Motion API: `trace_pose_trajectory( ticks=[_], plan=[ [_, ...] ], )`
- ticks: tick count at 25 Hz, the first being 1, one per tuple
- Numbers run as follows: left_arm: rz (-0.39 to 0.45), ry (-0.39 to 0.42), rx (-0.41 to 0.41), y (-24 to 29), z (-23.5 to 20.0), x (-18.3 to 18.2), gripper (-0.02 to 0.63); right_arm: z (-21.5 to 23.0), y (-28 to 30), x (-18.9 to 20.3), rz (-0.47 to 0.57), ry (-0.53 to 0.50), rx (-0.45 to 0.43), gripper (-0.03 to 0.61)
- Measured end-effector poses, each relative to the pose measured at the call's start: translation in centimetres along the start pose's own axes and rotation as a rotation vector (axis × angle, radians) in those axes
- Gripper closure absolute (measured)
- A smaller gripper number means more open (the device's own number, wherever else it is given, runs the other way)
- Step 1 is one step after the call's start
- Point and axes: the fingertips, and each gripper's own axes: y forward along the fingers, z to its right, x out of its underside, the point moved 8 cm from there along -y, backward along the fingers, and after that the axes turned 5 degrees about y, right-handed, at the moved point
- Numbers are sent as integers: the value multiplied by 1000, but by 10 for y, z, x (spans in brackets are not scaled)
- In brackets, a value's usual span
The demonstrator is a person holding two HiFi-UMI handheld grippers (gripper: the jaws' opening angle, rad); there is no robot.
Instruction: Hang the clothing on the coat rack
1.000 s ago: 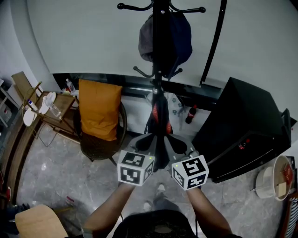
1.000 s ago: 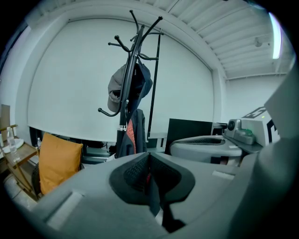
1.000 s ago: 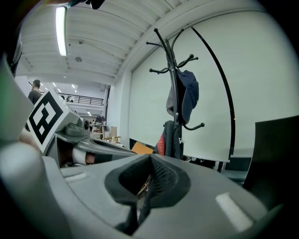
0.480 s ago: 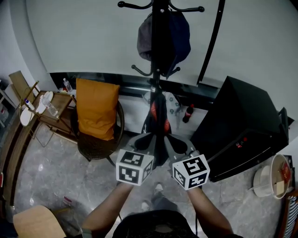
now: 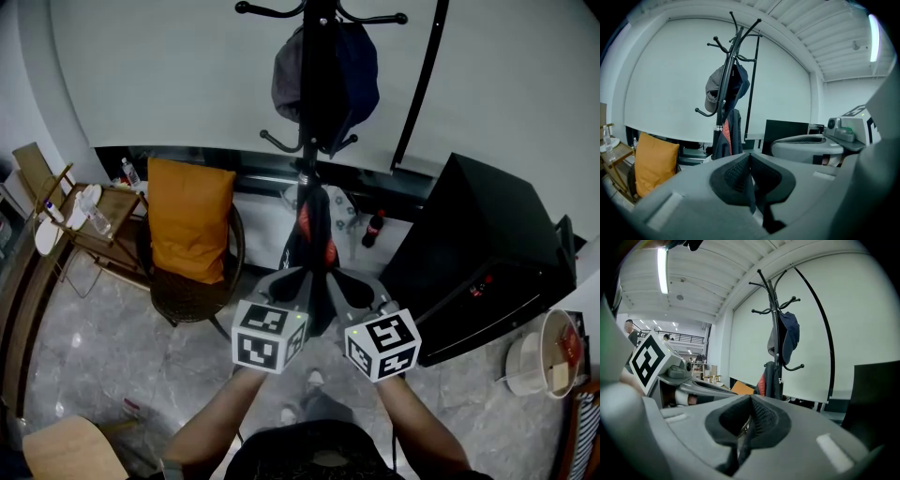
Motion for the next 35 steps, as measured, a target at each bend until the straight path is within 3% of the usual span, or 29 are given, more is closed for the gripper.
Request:
trace_pose_trajectory(
  ticks=[26,35],
  plan=[
    [13,1,10,10,1,-2,607,7,1,2,44,20,7,578],
    [13,0,8,10,0,-1,607,5,3,2,25,-25,5,578]
  ],
)
